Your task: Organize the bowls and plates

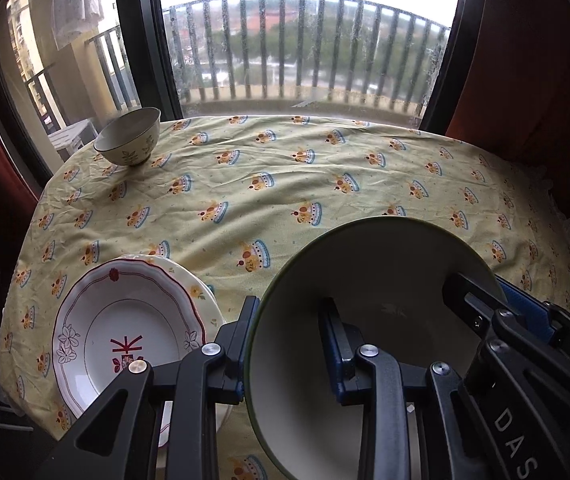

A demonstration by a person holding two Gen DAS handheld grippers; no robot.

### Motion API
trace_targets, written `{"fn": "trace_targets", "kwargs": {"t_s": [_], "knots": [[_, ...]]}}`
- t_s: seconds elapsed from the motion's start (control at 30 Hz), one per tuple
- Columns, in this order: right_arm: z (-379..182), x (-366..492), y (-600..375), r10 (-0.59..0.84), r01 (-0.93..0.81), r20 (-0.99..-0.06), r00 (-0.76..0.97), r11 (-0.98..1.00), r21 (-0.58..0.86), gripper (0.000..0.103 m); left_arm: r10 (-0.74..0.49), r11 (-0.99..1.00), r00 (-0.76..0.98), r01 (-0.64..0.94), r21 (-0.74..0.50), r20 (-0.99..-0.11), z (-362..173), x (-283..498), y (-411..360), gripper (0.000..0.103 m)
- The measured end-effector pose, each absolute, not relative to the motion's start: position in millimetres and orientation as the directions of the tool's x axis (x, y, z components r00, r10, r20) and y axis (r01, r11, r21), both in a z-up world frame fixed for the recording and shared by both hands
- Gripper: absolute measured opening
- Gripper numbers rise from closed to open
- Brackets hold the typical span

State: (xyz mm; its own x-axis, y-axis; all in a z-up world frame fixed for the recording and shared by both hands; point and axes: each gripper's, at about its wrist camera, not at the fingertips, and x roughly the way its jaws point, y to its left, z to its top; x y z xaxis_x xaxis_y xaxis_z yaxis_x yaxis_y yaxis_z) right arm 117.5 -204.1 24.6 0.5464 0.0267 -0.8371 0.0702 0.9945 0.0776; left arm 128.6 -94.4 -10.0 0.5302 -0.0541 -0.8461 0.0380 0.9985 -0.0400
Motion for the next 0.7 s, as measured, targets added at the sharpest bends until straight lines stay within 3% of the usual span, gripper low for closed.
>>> {"fn": "trace_targets", "kwargs": {"t_s": [0.7], "knots": [[-31, 118, -200, 0.073, 0.026, -0.9, 0.43, 0.995, 0.093, 0.028, -0.012, 0.999, 0.395, -0.028, -0.025, -0.919, -63, 126, -90, 0.029]]}}
